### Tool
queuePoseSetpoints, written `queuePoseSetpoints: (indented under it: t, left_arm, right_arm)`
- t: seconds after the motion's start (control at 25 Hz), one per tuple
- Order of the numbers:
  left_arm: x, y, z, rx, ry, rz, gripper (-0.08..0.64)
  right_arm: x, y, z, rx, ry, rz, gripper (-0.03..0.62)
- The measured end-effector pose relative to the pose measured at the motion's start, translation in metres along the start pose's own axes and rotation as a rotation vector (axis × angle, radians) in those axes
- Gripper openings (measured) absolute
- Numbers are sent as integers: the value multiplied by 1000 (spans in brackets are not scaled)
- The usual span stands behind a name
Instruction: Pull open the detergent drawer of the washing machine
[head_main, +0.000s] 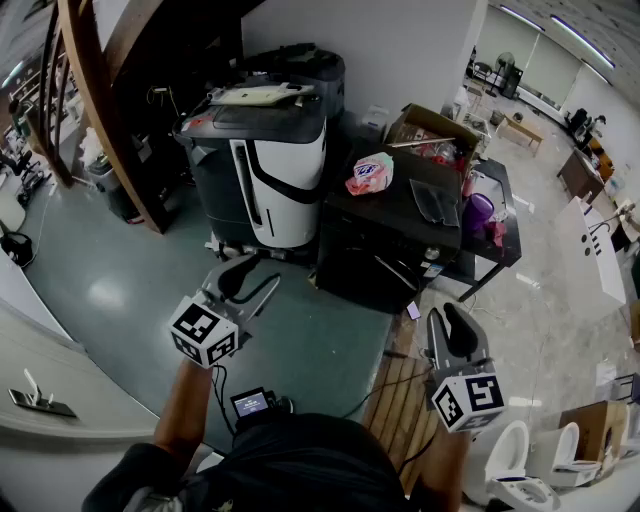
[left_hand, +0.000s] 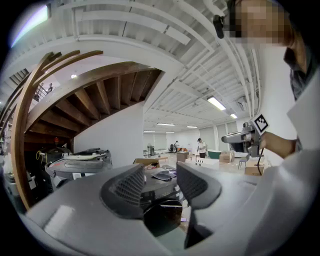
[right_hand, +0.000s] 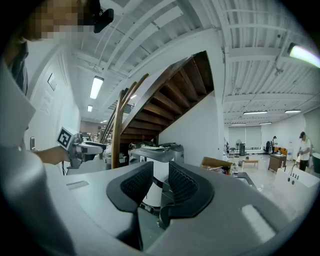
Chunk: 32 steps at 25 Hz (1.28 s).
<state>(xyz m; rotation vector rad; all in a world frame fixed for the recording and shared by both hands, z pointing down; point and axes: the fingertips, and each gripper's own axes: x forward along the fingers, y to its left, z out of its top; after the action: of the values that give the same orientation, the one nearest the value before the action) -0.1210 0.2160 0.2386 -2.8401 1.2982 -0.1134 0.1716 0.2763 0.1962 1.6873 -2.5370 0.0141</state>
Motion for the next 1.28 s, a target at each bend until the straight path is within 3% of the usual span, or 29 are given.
queuePoseSetpoints:
  t: [0.56,1.0,1.28]
  left_arm:
    - [5,7,-4,15,11,-22,213]
    - [6,34,-13,12,14,-74,213]
    - [7,62,-17,8,-2,-121,213]
  right_arm:
    - [10,7,-2,-7,9,-14,77]
    - [33,28,-1,53,-2,-43,77]
    - [53,48,0,40,13,-87,77]
